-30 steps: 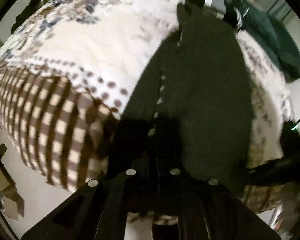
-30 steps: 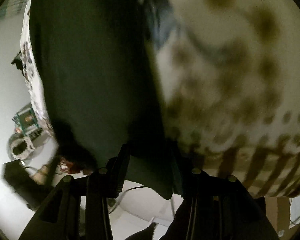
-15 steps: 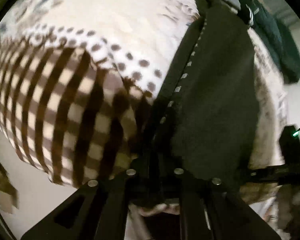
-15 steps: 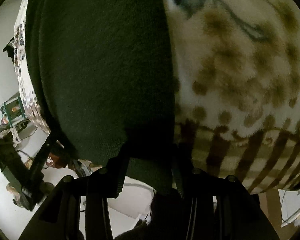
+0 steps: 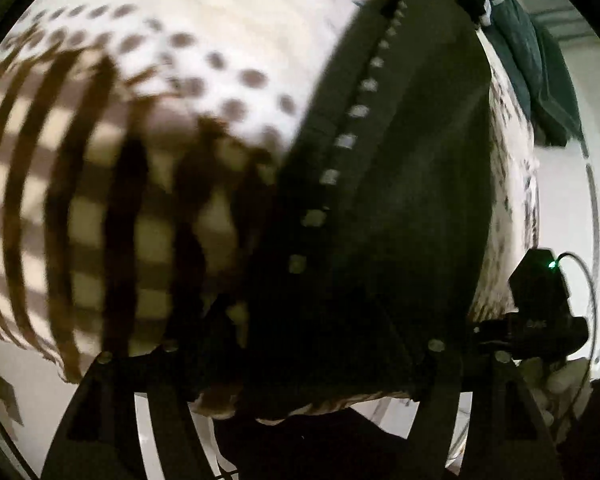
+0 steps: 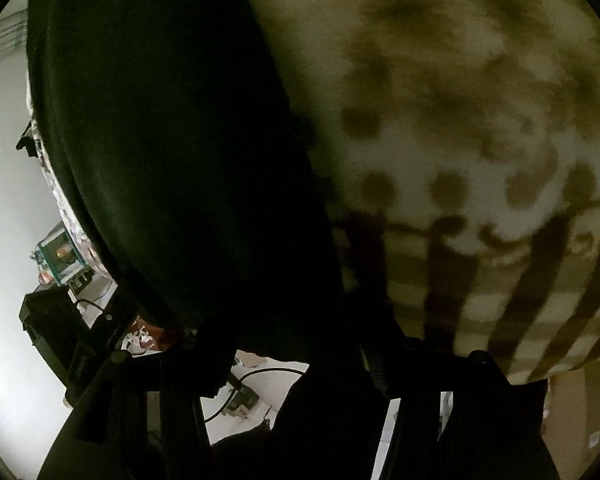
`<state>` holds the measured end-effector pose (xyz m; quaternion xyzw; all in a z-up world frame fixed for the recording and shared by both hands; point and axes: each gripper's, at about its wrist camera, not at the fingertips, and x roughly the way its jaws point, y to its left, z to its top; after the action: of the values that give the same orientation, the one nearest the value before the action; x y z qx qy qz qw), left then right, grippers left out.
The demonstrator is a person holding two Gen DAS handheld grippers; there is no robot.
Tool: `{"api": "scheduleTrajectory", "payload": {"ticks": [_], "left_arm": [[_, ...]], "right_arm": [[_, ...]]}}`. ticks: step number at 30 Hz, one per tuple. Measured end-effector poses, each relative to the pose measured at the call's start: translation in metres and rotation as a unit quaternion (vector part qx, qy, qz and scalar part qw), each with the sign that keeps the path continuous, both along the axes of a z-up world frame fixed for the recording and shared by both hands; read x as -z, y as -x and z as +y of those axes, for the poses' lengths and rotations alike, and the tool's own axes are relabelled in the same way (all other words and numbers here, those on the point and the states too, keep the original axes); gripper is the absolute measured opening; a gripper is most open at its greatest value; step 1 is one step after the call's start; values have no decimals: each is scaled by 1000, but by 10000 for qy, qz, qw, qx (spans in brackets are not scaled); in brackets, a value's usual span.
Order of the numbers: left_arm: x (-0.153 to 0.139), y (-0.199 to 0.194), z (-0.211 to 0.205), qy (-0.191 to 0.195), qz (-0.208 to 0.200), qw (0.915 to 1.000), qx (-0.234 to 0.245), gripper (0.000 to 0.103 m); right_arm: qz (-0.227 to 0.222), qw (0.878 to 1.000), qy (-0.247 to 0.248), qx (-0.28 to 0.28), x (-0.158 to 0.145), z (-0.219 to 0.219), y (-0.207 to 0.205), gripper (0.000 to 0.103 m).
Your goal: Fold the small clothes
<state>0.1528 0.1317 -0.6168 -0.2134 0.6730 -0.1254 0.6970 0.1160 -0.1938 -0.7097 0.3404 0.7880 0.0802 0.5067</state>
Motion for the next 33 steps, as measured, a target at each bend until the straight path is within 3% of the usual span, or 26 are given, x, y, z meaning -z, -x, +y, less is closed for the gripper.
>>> {"api": "scheduleTrajectory", "payload": {"ticks": [2,3,4,5,6,9,11,14,17,22,26,33], "left_arm": [[-1,0,-4,-68,-55,9999,54,62],[-4,1,-4,-159,-82,9998,87,45],[-4,1,-4,-276,-91,9995,114,24],[-5,2,0,-330,-86,9994,107,18],[-8,3,5,-234,-82,9997,30,13],[-20,10,14,7,-122,9999,-3,12],[-20,13,8,4,-107,9997,231,12],[-9,8,10,189,28,9997,169,12],[6,-2,14,365,276,9989,71,21],[19,-6,4,704,301,9970,144,61],[14,-6,-5,502,233,9983,182,64],[8,19,13,267,391,9988,92,65]], "right_arm": [[-75,9999,3,-118,-3,10,-1,38],[-87,9999,-40,-140,-5,12,0,20],[-120,9998,-83,-114,-9,2,3,15],[-156,9998,-100,-77,-13,1,5,13],[-207,9997,-117,-54,-18,-1,7,11],[-352,9991,-226,-102,-37,-11,16,9],[-358,9991,12,-243,-38,-20,24,9],[-62,9999,-49,-62,-18,-32,23,10],[96,9998,-189,-58,-6,-36,15,16],[158,9976,-598,326,6,-38,21,41],[251,9943,-813,643,12,-48,21,48],[130,9962,-818,256,-3,-48,20,47]]}}
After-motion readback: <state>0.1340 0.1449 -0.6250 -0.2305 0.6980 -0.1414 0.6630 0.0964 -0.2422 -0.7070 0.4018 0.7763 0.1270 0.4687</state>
